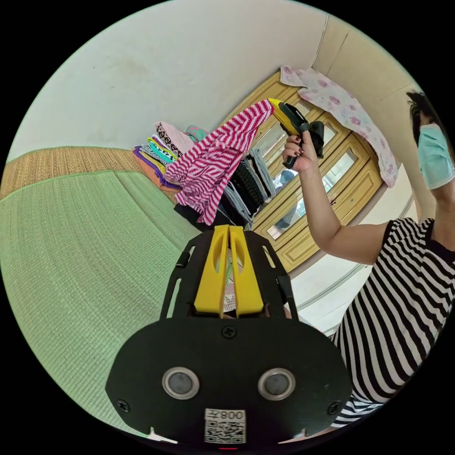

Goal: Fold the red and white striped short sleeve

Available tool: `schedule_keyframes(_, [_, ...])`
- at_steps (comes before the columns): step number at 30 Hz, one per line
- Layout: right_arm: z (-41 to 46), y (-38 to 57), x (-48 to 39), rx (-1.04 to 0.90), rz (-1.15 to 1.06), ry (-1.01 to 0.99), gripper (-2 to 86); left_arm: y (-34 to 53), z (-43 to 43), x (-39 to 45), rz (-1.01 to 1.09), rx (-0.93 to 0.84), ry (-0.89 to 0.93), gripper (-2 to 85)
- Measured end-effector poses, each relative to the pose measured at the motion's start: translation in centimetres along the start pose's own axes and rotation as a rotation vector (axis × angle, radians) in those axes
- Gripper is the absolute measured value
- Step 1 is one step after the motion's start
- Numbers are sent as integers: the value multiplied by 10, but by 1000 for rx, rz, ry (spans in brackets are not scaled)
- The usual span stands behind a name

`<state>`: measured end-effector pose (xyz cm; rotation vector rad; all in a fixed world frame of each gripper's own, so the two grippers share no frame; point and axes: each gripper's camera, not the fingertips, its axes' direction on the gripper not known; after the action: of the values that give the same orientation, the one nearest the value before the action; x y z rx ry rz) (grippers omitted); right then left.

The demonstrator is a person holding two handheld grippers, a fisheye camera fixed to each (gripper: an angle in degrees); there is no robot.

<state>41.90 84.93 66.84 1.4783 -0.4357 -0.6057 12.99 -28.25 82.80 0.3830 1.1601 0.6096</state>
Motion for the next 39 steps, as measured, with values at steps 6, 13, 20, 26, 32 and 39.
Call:
schedule_keyframes(6, [94, 94, -66, -250, 91, -305, 2, 44, -100, 51, -93, 56, -58, 22])
schedule_keyframes(13, [200, 203, -119, -511, 196, -396, 16, 114, -182, 70, -306, 61, -218, 41])
schedule_keyframes(20, [194, 217, -67, -592, 330, -363, 69, 80, -115, 94, -220, -33, -75, 74])
schedule_keyframes(26, [140, 215, 31, -532, 470, -67, 75, 41, 14, 111, -127, -255, 56, 82])
schedule_keyframes(32, [130, 215, 153, -484, 625, 199, 86, 26, 118, 130, -83, -433, 78, 86])
schedule_keyframes(39, [163, 239, 209, -521, 747, 131, 52, 23, 164, 146, -85, -491, 46, 88])
